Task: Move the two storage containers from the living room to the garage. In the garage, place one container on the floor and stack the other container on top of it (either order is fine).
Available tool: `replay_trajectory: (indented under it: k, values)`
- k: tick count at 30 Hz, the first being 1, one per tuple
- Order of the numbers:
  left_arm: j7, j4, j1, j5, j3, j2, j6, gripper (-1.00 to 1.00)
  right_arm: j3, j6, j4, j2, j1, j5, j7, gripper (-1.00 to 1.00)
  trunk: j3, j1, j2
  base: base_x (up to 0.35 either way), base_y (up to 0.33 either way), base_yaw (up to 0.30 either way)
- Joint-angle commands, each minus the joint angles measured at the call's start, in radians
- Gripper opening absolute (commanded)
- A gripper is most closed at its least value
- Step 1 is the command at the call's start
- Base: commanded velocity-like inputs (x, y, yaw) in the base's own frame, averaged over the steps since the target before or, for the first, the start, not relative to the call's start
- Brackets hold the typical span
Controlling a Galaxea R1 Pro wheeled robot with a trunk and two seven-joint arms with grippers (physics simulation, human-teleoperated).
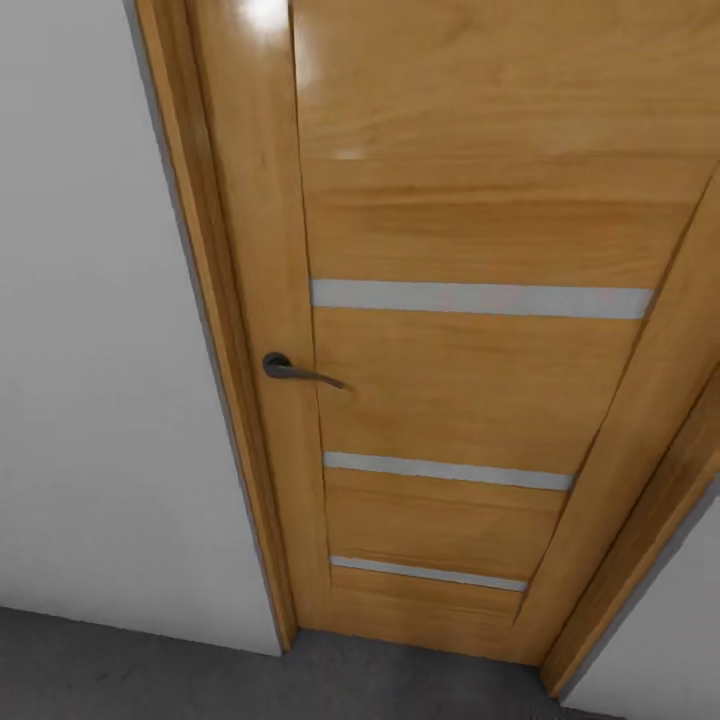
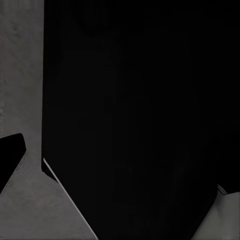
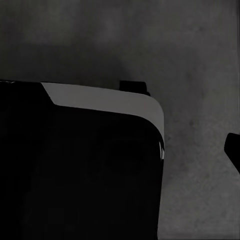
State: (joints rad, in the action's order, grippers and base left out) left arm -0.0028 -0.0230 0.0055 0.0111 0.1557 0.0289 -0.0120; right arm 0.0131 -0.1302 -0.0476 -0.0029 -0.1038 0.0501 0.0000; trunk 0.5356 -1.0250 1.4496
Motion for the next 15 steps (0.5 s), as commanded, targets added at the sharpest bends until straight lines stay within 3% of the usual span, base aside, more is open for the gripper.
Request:
replay_trajectory:
  k: [1,6,15]
  values:
    - [0.000,-0.002,0.001,0.001,0.005,0.000,-0.001,1.00,0.001,-0.003,0.001,0.000,-0.001,0.005,0.000,1.00,0.000,0.000,0.000,0.062,0.006,-0.271]
    - [0.000,-0.002,0.001,0.001,0.005,0.000,-0.001,1.00,0.001,-0.003,0.002,0.000,-0.001,0.005,0.000,1.00,-0.001,0.000,0.000,0.224,0.064,-0.156]
    - [0.000,-0.002,0.001,0.001,0.005,0.000,-0.002,1.00,0.001,-0.002,0.001,0.000,-0.001,0.005,0.000,1.00,-0.002,0.000,0.000,0.327,0.031,-0.016]
